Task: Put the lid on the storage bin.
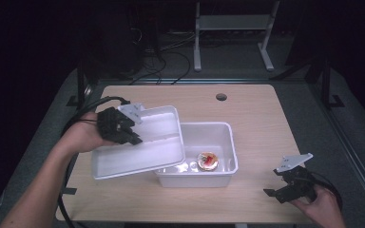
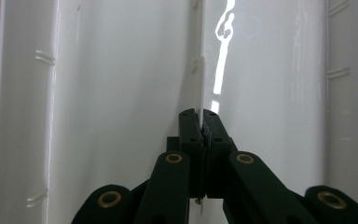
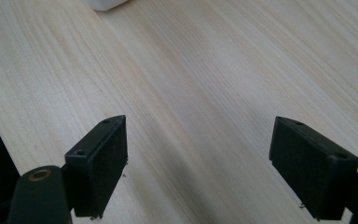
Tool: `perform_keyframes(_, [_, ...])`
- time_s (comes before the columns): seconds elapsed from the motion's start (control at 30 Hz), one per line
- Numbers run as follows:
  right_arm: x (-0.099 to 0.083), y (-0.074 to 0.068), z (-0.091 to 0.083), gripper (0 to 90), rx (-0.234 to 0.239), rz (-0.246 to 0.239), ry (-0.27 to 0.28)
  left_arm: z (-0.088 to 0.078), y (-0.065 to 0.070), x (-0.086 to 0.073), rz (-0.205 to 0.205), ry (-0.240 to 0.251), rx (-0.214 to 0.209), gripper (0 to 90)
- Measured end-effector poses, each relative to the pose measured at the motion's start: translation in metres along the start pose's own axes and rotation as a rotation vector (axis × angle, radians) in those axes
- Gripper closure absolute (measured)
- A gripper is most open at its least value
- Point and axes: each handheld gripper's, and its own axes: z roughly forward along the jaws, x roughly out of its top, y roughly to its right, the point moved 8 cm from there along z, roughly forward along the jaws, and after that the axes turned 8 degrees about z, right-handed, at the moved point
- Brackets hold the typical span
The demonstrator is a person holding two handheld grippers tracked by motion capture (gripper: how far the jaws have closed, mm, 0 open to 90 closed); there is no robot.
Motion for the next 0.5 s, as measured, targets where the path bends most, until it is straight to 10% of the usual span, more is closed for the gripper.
perform_keyframes(0.5, [-0.001,0.004,-0.002,18.5,-0.003,0.004,0.008,0.043,-0.015,0.074,0.075,-0.003,-0.051,89.1])
